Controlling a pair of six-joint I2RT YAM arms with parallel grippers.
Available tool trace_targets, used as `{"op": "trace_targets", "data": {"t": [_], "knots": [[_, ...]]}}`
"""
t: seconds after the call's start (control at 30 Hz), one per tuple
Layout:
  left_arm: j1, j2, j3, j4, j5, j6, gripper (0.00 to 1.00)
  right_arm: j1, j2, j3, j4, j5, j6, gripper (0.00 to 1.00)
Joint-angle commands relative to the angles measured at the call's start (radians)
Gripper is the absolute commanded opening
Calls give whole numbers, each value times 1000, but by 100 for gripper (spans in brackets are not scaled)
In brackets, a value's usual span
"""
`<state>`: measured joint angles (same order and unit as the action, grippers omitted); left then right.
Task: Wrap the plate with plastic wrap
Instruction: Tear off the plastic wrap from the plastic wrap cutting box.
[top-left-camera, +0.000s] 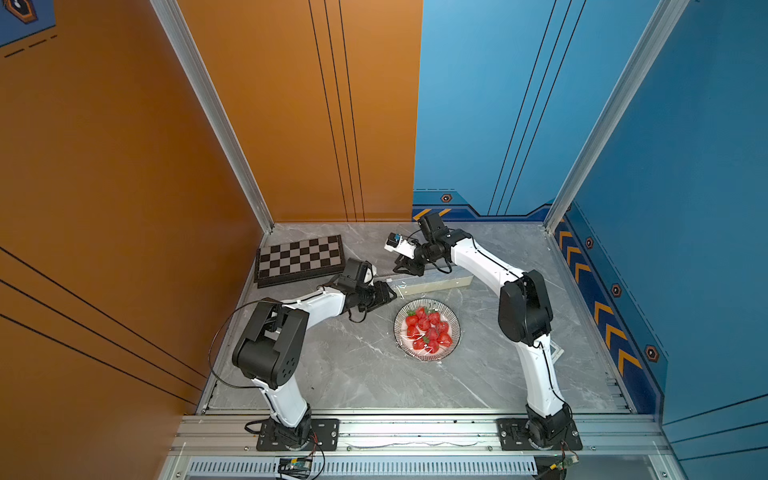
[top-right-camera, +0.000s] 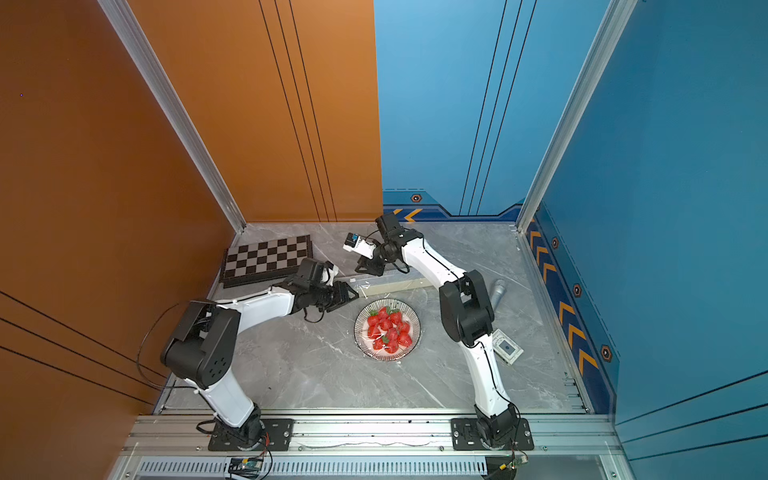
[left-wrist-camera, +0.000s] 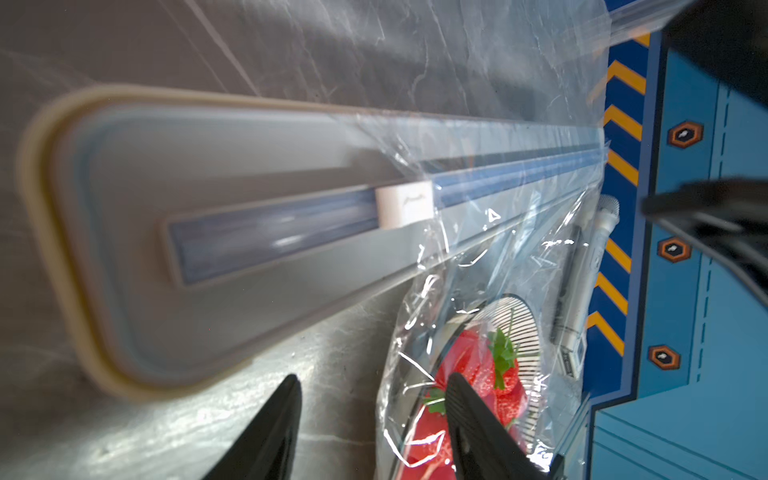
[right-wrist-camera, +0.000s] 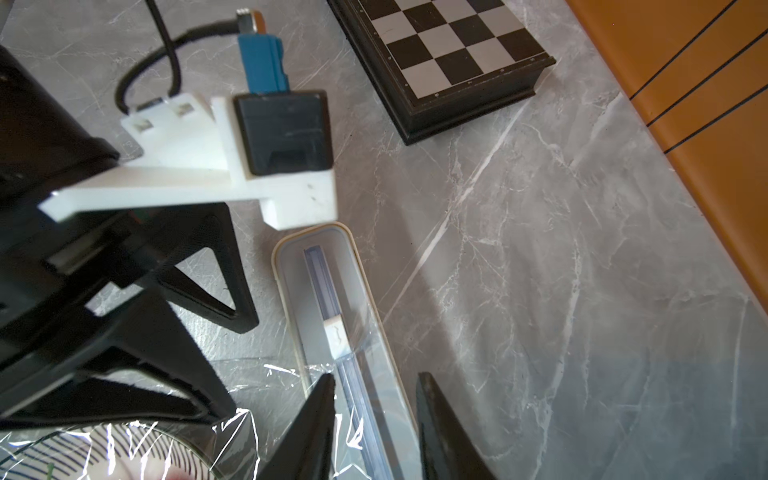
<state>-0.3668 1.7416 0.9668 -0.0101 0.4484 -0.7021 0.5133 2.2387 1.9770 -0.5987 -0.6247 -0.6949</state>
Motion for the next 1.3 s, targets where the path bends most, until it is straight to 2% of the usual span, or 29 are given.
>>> {"op": "trace_targets", "data": {"t": [0.0,0.3,0.4,0.83,1.27], "knots": [[21,15,-21,56,12,-10,50,17,-1,-10,-3,0,-21,36],[42,13,-64,88,26,1,10,43,27,-6,-4,14,-53,32],[45,13,-71,87,29,1,0,49,36,-3,-4,13,-61,32],[54,7,-91,91,24,-4,0,82,93,49,-23,38,-84,31],[54,10,-90,91,23,-4,0,81,106,66,-30,56,-83,22]]}}
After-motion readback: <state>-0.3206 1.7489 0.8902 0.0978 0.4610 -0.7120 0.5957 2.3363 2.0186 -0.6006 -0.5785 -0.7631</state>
